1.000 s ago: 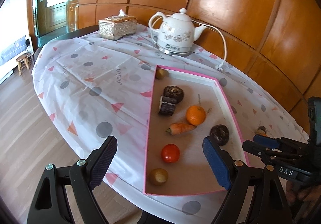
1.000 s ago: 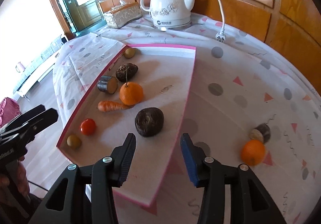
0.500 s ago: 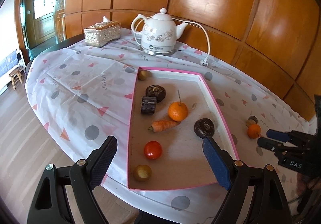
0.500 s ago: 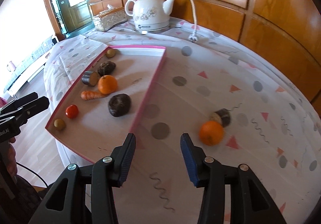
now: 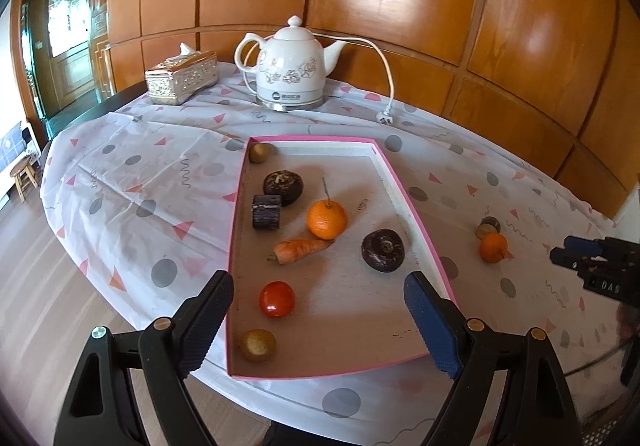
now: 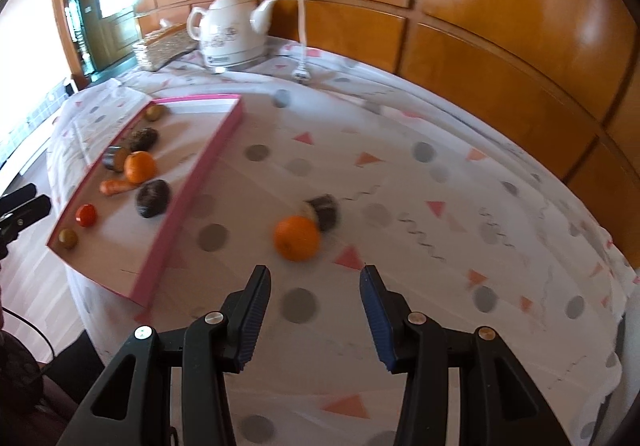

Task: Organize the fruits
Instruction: 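Reach the left gripper to the orange and grasp it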

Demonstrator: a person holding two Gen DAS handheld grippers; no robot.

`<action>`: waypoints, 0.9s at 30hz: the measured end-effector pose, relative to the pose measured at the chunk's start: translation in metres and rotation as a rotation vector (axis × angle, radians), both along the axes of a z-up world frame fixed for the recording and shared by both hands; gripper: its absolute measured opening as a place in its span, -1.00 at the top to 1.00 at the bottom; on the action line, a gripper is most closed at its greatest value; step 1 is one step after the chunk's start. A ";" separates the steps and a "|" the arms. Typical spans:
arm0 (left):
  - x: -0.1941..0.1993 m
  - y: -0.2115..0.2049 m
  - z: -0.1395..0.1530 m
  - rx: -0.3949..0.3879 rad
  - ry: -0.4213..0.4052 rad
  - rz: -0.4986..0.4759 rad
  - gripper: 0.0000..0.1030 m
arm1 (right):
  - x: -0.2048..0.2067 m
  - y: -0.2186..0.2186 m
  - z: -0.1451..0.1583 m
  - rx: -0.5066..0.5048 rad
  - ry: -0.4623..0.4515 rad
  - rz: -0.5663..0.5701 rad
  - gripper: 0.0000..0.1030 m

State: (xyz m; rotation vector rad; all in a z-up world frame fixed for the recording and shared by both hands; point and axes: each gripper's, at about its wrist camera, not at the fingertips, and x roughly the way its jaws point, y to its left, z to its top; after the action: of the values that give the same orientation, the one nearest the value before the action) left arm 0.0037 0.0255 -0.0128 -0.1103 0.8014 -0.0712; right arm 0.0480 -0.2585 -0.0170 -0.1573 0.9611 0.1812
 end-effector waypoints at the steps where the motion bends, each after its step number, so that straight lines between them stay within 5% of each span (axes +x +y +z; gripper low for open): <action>1: 0.001 -0.001 0.000 0.001 0.002 -0.004 -0.70 | 0.000 -0.008 0.000 -0.009 -0.001 -0.015 0.09; 16: 0.009 -0.035 0.000 0.029 0.020 -0.103 -0.69 | -0.010 -0.132 -0.011 -0.096 0.040 -0.289 0.09; 27: 0.025 -0.084 0.008 0.035 0.020 -0.252 -0.63 | -0.015 -0.211 -0.026 -0.020 0.101 -0.575 0.09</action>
State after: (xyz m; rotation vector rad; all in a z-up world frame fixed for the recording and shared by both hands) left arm 0.0283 -0.0589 -0.0048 0.0234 0.8334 -0.2945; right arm 0.0331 -0.4691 -0.0431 0.1141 1.0713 -0.3526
